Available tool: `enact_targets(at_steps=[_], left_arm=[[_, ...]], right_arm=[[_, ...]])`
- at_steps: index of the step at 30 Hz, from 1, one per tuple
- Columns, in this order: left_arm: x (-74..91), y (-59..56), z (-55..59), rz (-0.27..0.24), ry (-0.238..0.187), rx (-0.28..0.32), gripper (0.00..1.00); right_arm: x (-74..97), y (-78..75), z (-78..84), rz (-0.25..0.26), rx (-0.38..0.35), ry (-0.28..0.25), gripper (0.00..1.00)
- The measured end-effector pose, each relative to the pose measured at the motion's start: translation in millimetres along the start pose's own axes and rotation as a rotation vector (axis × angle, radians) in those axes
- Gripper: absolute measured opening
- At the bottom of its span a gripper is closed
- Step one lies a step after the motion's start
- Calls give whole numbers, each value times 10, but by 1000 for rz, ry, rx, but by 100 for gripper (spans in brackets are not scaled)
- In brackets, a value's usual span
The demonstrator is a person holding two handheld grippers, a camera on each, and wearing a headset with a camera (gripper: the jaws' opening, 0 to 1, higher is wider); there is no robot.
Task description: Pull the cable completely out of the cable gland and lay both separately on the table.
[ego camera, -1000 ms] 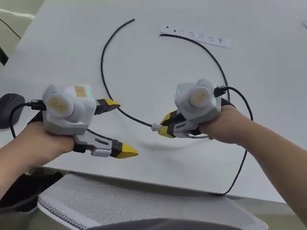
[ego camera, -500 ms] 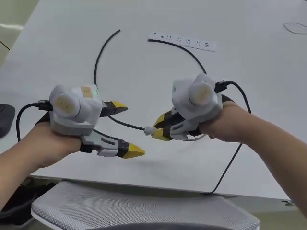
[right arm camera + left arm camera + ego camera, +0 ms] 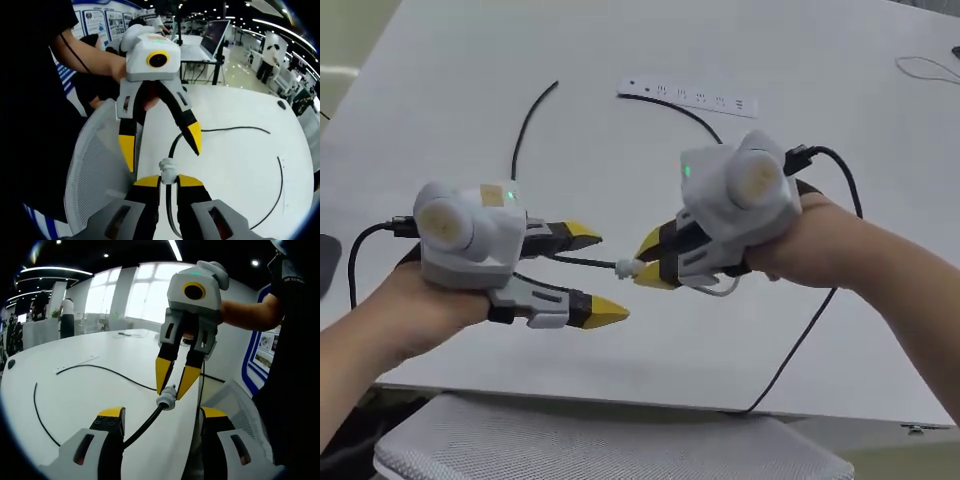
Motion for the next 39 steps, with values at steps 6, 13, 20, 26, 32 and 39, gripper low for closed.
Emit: enact_targets(at_steps=[6, 13, 20, 26, 32, 39], left_arm=[[-15, 22, 1, 13, 3, -10, 54], [-24, 10, -11, 33, -3, -34, 40], [-38, 0, -16, 59, -3, -52, 27], [-45, 1, -22, 72, -5, -54, 23], [-54, 10, -36, 79, -14, -61, 18], [-70, 2, -37, 89, -4, -72, 16]], right_arm=[[-28, -7, 41, -2, 20, -1, 6], [-47, -17, 76, 3, 40, -13, 6], [-45, -10, 77, 7, 56, -27, 6], [-53, -4, 89, 9, 73, -30, 6], [-63, 0, 93, 20, 92, -35, 6], [-80, 10, 127, 28, 107, -48, 7]])
Point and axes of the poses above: the centre of the closed fingertips' face, and the gripper's own axes: x roughly backward along the fingers, y roughly to its left, z roughly out of its underside, the point moved 10 cm from there along x, roughly backward along the fingers, and after that the axes turned 14 degrees about y, right-handed, at the moved point
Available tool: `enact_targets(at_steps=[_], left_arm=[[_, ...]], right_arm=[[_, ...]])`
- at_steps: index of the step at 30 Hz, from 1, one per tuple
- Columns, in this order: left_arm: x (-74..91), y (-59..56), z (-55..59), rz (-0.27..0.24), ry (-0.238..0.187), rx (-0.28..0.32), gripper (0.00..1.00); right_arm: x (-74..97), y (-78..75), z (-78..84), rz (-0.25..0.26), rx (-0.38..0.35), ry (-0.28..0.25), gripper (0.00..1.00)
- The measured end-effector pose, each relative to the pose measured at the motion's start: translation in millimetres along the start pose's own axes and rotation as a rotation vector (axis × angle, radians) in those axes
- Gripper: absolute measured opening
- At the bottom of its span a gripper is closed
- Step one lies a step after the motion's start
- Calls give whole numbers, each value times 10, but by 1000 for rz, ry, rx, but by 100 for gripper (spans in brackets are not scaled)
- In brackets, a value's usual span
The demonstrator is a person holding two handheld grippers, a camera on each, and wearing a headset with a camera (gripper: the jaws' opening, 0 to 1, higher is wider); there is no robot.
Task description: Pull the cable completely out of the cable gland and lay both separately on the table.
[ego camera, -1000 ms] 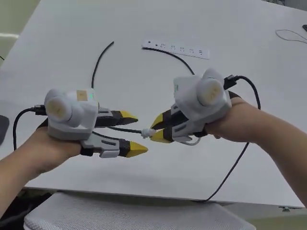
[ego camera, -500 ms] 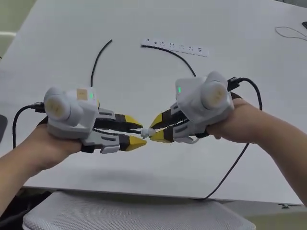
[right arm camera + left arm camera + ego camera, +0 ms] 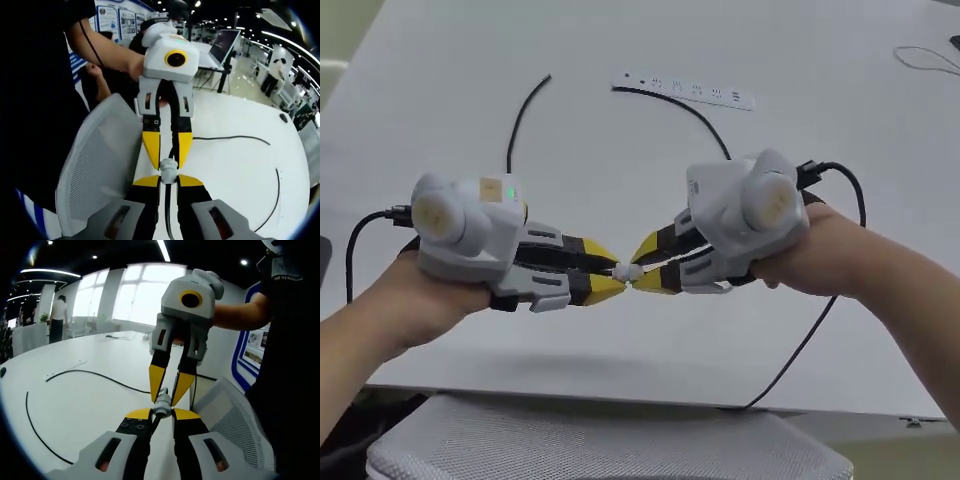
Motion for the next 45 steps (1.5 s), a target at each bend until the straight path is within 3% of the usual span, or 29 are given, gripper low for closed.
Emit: enact_targets(at_steps=[9, 16, 22, 25, 27, 31, 34, 35, 38, 40, 45], left_arm=[[12, 2, -13, 4, 24, 8, 15], [14, -29, -64, 5, 40, -12, 15], [0, -55, -112, -9, 62, -53, 15], [0, -56, -128, -22, 68, -72, 15], [1, -51, -133, -27, 70, -78, 15], [-3, -43, -133, -45, 87, -104, 15], [-5, -40, -142, -49, 89, -118, 15], [-7, -39, -146, -49, 91, -121, 15], [-13, -35, -166, -54, 95, -131, 15], [-16, -36, -186, -54, 97, -133, 15], [-32, -63, -233, -45, 101, -139, 15]], right_arm=[[-17, 21, 31, 26, 28, -37, 8], [9, 0, 76, -9, -48, -78, 10], [40, -59, 144, -123, -202, -153, 13], [50, -93, 208, -244, -332, -203, 14], [48, -142, 251, -252, -370, -217, 14], [42, -185, 313, -389, -495, -301, 16], [6, -230, 373, -410, -519, -309, 14], [-3, -215, 376, -456, -552, -335, 14], [-29, -230, 413, -493, -588, -376, 12], [-37, -214, 430, -543, -626, -405, 12], [-58, -211, 479, -569, -644, -420, 11]])
Point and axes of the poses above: the centre of the closed fingertips' face, and the gripper's own axes: x roughly backward along the fingers, y roughly to its left, z roughly out of its underside, the point moved 10 cm from there along x, roughly backward along the fingers, and after that the axes turned 14 degrees about y, right-handed, at the moved point
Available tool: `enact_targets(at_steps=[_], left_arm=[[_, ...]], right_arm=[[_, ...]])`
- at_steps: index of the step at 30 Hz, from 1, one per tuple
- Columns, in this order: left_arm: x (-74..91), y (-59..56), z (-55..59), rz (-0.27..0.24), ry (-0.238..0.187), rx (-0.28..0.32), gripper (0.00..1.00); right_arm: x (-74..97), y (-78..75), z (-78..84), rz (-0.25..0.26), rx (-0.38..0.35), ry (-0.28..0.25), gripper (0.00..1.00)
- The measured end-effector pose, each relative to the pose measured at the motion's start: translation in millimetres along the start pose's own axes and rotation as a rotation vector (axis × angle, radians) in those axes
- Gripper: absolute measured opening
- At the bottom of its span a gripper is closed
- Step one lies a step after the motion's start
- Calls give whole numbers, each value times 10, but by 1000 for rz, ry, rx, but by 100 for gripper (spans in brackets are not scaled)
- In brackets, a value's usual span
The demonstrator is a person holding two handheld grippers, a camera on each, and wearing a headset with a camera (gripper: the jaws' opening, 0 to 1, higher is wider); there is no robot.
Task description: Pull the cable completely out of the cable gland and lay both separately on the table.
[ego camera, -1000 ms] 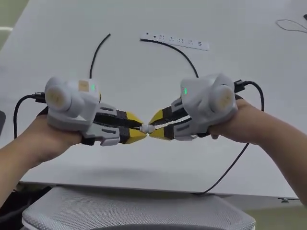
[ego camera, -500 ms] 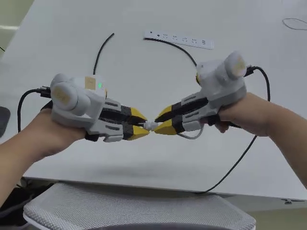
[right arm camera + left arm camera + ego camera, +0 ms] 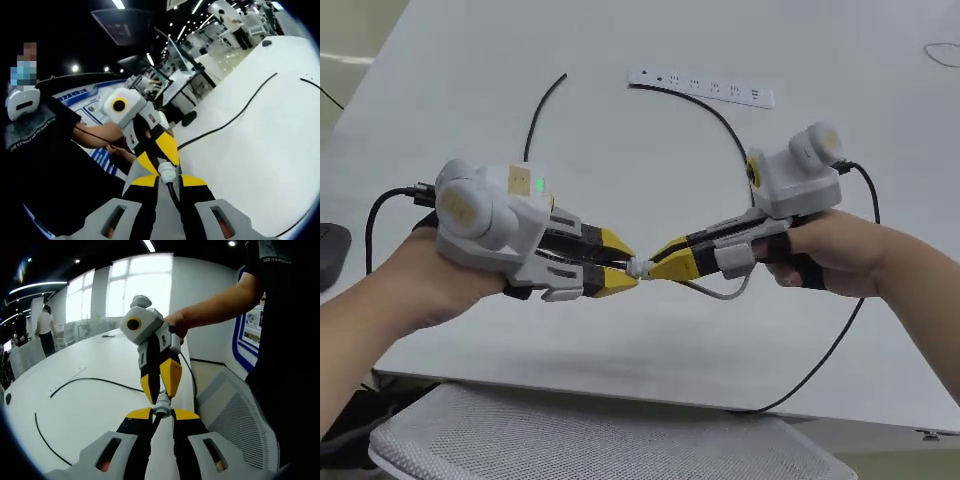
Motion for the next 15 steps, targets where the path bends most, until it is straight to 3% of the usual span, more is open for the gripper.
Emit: enact_targets(at_steps=[11, 15], left_arm=[[-31, -21, -40, 8, 9, -10, 15], [-44, -22, -32, 11, 22, -11, 15]], right_arm=[[-17, 8, 31, -42, -13, 20, 9], [-26, 22, 35, -6, 58, 30, 8]])
Point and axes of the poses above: the centre of the closed fingertips' face, and the gripper's own axes: x roughly backward along the fingers, y roughly to its left, z roughly out of its underside, the point moved 10 cm from there along x, roughly backward along the fingers, and after that the axes turned 14 degrees about y, right-handed, at the moved point
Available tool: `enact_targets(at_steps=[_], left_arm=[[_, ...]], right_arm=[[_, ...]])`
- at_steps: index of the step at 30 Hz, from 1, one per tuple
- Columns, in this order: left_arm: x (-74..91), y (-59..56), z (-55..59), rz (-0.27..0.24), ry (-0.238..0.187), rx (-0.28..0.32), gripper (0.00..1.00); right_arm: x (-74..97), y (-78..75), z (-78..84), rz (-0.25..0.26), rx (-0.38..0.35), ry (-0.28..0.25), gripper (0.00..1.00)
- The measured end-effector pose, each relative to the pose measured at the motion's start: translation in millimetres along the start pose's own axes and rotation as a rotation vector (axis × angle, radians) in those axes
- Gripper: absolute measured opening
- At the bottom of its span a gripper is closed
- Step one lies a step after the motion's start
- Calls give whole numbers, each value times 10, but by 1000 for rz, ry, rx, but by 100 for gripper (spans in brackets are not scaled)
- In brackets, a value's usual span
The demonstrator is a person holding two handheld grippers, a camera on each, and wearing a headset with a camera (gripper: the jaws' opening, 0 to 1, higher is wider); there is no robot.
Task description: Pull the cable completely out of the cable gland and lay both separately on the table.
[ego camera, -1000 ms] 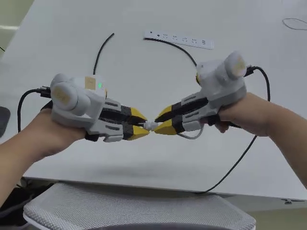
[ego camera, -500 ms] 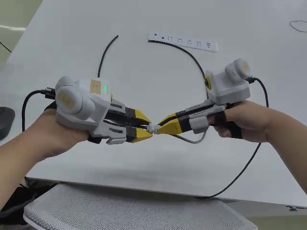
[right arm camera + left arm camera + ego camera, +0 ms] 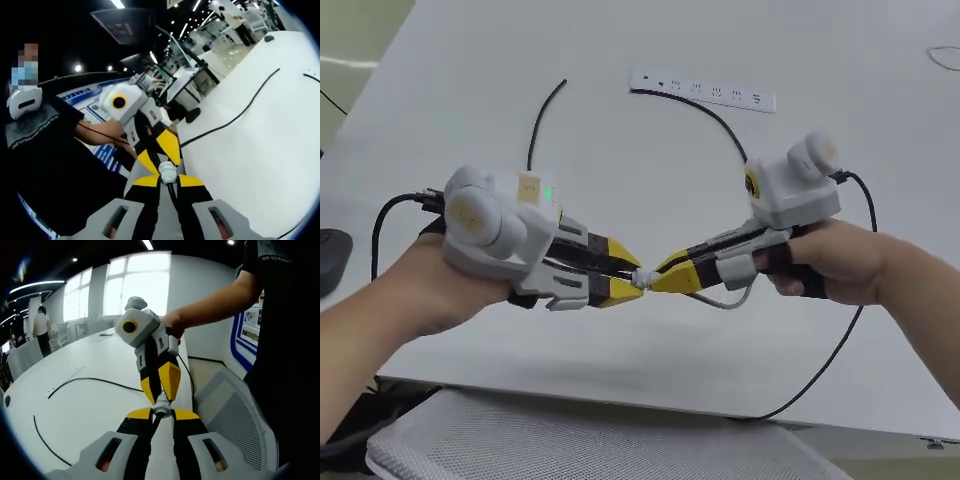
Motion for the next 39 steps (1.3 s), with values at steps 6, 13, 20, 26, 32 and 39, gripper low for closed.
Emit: enact_targets(at_steps=[6, 13, 20, 26, 32, 39], left_arm=[[5, 19, 13, 11, 0, 26, 14], [1, 21, 38, 33, 1, 72, 14], [19, 24, 71, 55, -2, 128, 15], [41, 44, 76, 65, -14, 146, 15], [19, 30, 89, 91, -16, 179, 15], [37, 50, 82, 105, -36, 210, 15]], right_arm=[[1, 42, -18, 63, 84, 17, 7], [-27, 111, -41, 185, 257, 73, 7], [-73, 222, -70, 319, 398, 127, 7], [-97, 293, -72, 448, 527, 151, 7], [-148, 394, -47, 586, 664, 228, 7], [-190, 478, -20, 699, 750, 234, 7]])
Point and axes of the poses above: the centre of the closed fingertips' face, and the gripper's own axes: x roughly backward along the fingers, y roughly to its left, z roughly out of its underside, the point moved 10 cm from there along x, roughly backward along the fingers, and after that the axes turned 14 degrees about y, right-handed, at the moved point
